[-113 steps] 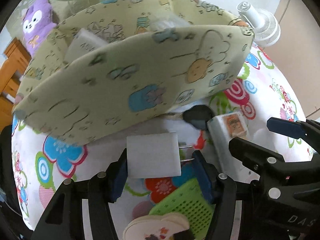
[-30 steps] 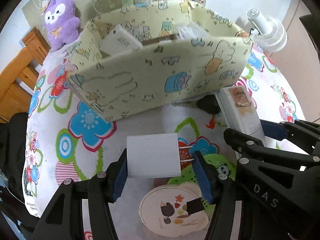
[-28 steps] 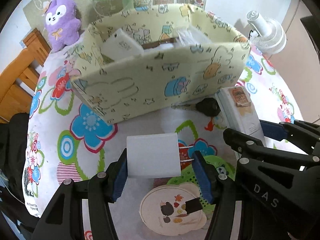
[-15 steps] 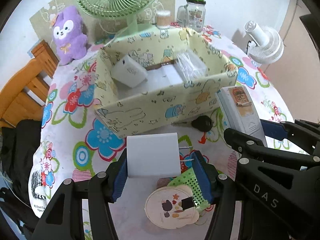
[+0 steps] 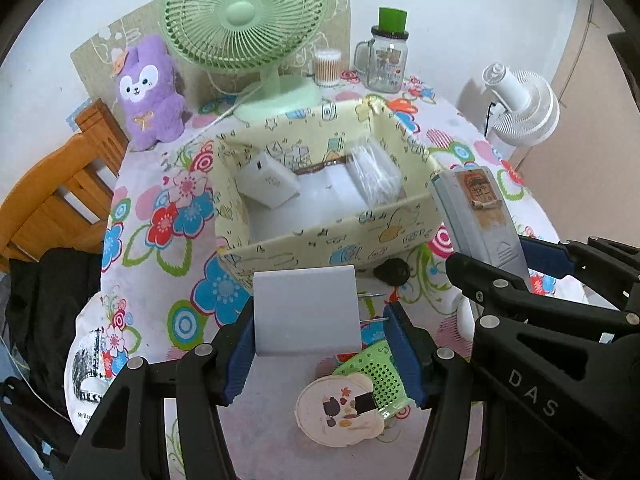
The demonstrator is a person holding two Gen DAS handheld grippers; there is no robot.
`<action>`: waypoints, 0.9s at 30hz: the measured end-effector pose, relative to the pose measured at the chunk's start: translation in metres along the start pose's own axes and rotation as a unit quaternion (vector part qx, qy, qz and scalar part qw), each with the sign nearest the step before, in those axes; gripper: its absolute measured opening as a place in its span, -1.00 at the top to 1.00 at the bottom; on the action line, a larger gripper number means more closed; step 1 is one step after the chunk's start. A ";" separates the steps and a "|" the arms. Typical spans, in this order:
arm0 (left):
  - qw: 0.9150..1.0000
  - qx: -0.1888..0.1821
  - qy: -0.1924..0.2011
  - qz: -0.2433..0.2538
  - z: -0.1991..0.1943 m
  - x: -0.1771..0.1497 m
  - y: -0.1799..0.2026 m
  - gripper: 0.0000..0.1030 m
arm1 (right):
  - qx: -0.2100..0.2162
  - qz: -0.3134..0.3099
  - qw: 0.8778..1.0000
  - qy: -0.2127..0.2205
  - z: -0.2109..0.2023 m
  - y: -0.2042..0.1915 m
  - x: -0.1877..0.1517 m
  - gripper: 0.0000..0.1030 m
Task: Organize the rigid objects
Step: 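Lift the white block with the left tool while the right tool lifts the remote, then carry the block over the green box with the left tool while the right tool lowers the remote inside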
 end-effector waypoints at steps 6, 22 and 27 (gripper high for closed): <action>1.000 -0.001 0.013 -0.003 -0.012 0.008 0.000 -0.22 | 0.001 -0.005 1.000 0.018 -0.017 0.000 0.008 0.07; 0.999 0.010 0.036 -0.015 -0.031 0.031 -0.005 -0.22 | 0.011 -0.029 0.999 0.043 -0.040 -0.001 0.036 0.07; 0.999 0.014 0.036 -0.026 -0.028 0.040 -0.009 -0.22 | 0.018 -0.037 0.998 0.040 -0.037 -0.001 0.048 0.07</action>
Point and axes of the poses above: each gripper's, at about its wrist camera, not at the fingertips, and z roughly the way its jaws point, y to its right, x to its top, the point moved 3 cm from there along z, roughly the way its jaws point, and after that the axes turned 10 degrees about -y, right-handed, at the moved point
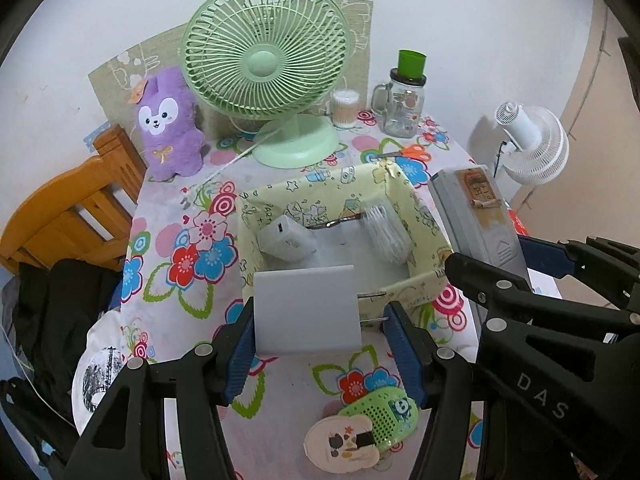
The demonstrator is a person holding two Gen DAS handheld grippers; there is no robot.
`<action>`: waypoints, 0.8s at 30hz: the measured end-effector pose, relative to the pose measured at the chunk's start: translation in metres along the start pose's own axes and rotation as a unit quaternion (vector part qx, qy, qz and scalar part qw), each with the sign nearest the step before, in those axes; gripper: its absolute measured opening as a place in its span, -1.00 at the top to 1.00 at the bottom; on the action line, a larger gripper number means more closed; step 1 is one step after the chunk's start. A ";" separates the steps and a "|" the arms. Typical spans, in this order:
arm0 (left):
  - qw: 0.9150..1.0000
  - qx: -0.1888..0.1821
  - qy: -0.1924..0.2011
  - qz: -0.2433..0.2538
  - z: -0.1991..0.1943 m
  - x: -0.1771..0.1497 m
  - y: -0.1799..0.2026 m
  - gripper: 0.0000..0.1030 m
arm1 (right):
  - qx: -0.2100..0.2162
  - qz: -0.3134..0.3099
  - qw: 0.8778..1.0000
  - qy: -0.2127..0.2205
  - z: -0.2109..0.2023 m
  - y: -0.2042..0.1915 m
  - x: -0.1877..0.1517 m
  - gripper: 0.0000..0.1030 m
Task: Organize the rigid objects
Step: 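Carry the block over the green box with the left tool while the right tool lowers the remote inside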
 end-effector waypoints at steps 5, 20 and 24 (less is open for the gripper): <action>1.000 0.005 -0.003 -0.011 0.008 0.011 -0.005 -0.22 | 0.006 -0.009 1.000 -0.003 0.007 0.001 0.014 0.07; 0.999 0.004 -0.024 -0.039 0.039 0.039 -0.018 -0.23 | 0.022 -0.028 0.999 -0.028 0.041 0.003 0.052 0.07; 0.999 0.006 -0.036 -0.041 0.050 0.043 -0.019 -0.22 | 0.029 -0.029 0.998 -0.041 0.055 0.003 0.060 0.07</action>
Point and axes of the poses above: each gripper's, at about its wrist camera, not at the fingertips, and z roughly the way its jaws point, y to its right, x to its top, the point moved 3 cm from there along z, roughly the way its jaws point, and after that the axes turned 10 degrees about -y, right-handed, at the moved point
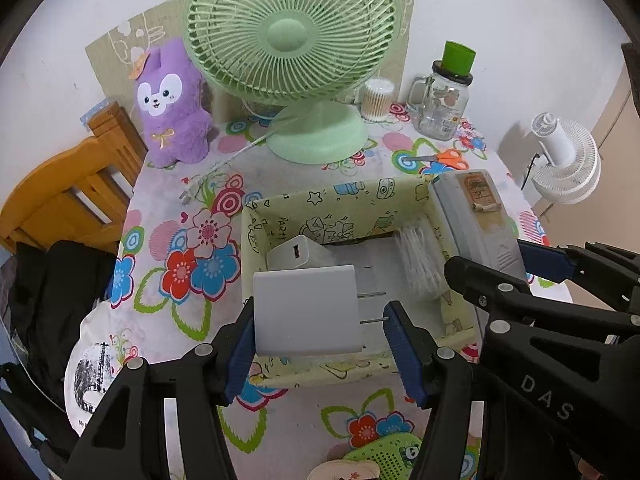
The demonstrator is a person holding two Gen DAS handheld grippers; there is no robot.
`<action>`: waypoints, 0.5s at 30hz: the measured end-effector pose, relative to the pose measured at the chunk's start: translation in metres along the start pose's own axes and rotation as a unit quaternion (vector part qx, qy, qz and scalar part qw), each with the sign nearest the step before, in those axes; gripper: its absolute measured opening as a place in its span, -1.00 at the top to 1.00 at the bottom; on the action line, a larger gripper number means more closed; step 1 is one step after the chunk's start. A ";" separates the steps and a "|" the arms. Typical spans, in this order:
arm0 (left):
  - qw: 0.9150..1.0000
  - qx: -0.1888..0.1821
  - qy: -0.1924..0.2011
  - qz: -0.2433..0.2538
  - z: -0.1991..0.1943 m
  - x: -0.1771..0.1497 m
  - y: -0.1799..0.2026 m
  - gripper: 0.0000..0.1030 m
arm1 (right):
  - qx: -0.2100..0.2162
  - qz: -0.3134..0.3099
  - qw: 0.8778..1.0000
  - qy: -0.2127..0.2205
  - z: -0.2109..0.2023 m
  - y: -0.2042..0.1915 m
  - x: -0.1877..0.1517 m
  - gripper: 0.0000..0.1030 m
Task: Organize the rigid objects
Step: 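Carry the block over the green box with the left tool while the right tool lowers the remote inside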
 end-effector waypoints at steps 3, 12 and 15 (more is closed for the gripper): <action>1.000 0.005 -0.007 0.001 0.007 0.003 0.000 -0.23 | 0.006 -0.001 1.000 -0.009 0.009 0.001 0.004 0.07; 0.999 0.018 -0.026 0.007 0.025 0.008 -0.003 -0.23 | 0.016 0.012 0.999 -0.026 0.034 0.004 0.015 0.07; 0.999 0.021 -0.030 0.011 0.030 0.009 -0.003 -0.23 | 0.018 0.016 0.999 -0.033 0.043 0.004 0.018 0.08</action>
Point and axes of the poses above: each gripper's, at about its wrist camera, not at the fingertips, and z roughly the way its jaws point, y to its right, x to its top, the point moved 3 cm from there along z, roughly the way its jaws point, and after that the axes turned 10 degrees about -y, right-handed, at the moved point
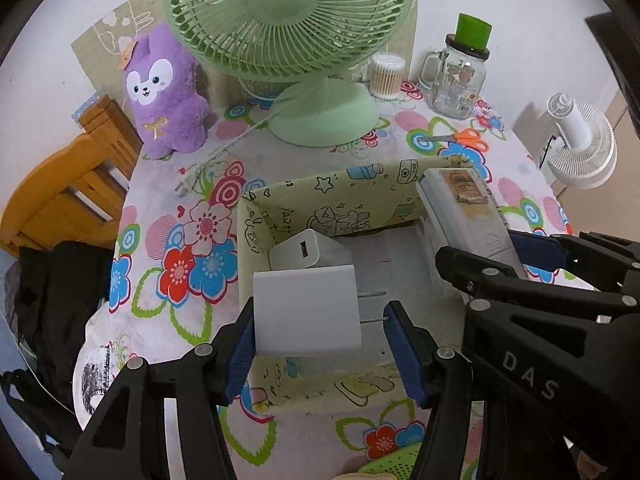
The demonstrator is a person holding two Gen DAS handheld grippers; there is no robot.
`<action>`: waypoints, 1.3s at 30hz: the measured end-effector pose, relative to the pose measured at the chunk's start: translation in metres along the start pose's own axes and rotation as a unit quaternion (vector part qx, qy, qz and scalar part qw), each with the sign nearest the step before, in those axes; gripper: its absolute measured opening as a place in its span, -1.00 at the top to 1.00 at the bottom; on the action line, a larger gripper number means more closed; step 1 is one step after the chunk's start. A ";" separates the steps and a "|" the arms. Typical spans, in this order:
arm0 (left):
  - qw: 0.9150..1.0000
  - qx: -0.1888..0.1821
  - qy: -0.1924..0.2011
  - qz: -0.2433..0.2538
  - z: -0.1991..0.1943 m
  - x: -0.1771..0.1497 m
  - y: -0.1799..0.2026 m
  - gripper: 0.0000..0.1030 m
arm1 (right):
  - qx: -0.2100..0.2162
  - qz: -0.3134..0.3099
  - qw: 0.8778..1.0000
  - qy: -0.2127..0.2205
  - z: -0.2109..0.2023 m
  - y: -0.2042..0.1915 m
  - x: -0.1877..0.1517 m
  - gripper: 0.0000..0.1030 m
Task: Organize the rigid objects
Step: 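Carry the block over the green box with the left tool while the right tool lowers the remote inside, then open the left tool to drop the block while the right tool releases the remote inside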
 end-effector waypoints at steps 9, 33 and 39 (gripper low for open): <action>1.000 -0.004 -0.013 0.003 0.014 0.006 0.000 -0.23 | 0.006 0.011 1.000 -0.024 0.025 0.001 0.009 0.08; 1.000 -0.011 -0.020 0.012 0.023 0.010 0.004 -0.23 | 0.010 -0.002 1.000 -0.007 0.011 0.002 0.003 -0.45; 0.999 -0.020 -0.020 0.023 0.025 0.013 0.013 -0.23 | 0.015 -0.001 1.000 0.002 -0.001 0.007 -0.002 -0.46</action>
Point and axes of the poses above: each gripper's, at about its wrist camera, not at the fingertips, and z roughly the way its jaws point, y to its right, x to its top, the point moved 3 cm from there along z, roughly the way its jaws point, and after that the axes turned 10 degrees about -y, right-handed, at the moved point
